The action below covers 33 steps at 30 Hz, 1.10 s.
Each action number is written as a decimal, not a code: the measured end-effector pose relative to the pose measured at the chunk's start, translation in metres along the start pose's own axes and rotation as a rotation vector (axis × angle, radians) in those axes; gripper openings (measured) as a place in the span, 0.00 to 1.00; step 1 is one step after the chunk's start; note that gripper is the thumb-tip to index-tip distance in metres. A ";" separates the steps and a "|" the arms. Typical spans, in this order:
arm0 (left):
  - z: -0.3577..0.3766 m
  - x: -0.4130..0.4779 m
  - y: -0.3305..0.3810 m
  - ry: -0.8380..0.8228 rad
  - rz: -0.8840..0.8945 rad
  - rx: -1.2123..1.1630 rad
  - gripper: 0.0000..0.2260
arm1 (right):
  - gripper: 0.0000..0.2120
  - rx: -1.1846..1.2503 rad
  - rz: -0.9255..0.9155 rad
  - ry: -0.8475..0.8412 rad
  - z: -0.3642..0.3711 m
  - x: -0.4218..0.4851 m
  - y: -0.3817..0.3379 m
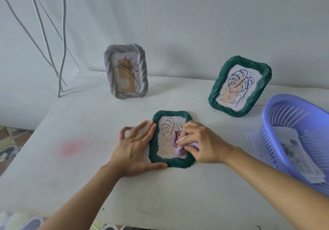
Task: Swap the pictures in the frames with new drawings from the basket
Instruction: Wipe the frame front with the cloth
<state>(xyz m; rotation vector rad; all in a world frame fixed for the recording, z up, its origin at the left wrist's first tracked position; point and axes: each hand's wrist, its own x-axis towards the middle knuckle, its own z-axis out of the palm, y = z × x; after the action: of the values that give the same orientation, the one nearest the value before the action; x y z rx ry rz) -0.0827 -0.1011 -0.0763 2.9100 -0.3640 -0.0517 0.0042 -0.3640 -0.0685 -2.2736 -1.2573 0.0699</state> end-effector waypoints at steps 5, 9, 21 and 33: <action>0.000 0.000 0.000 -0.013 -0.001 0.005 0.54 | 0.10 -0.188 0.087 0.203 0.004 0.014 0.010; 0.001 0.001 0.000 -0.008 -0.004 0.000 0.54 | 0.12 -0.209 0.132 0.274 0.017 0.037 0.002; 0.001 0.001 0.001 0.011 -0.012 -0.018 0.55 | 0.08 0.073 -0.101 -0.064 0.005 -0.001 -0.024; 0.000 0.002 -0.001 -0.012 -0.011 -0.015 0.55 | 0.09 -0.218 0.163 0.231 0.003 0.030 0.006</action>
<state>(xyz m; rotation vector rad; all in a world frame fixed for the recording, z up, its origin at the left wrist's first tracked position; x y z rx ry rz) -0.0808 -0.1007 -0.0769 2.8988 -0.3474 -0.0733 0.0247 -0.3413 -0.0679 -2.4826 -1.0000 -0.2764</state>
